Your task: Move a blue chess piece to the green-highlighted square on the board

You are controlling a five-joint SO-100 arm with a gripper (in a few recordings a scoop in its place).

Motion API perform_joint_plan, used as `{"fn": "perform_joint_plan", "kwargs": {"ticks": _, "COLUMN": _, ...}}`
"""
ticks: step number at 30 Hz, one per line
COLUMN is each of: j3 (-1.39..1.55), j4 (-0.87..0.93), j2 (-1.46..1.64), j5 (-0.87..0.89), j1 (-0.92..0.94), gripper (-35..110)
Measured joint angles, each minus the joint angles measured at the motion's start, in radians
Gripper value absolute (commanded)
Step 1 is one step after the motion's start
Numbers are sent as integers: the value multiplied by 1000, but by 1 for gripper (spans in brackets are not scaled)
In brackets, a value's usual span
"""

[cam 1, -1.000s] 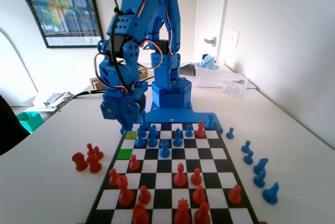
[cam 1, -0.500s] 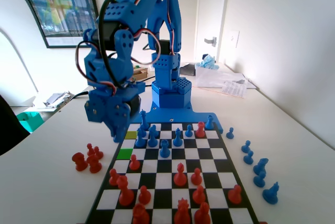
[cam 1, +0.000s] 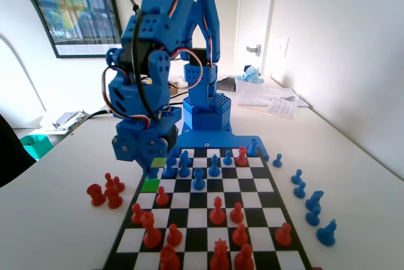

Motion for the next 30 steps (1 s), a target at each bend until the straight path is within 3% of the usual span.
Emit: {"fn": "perform_joint_plan", "kwargs": {"ticks": 30, "j3": -60, "j4": 3, "j2": -83, "j5": -43, "j1": 41, "gripper": 1}}
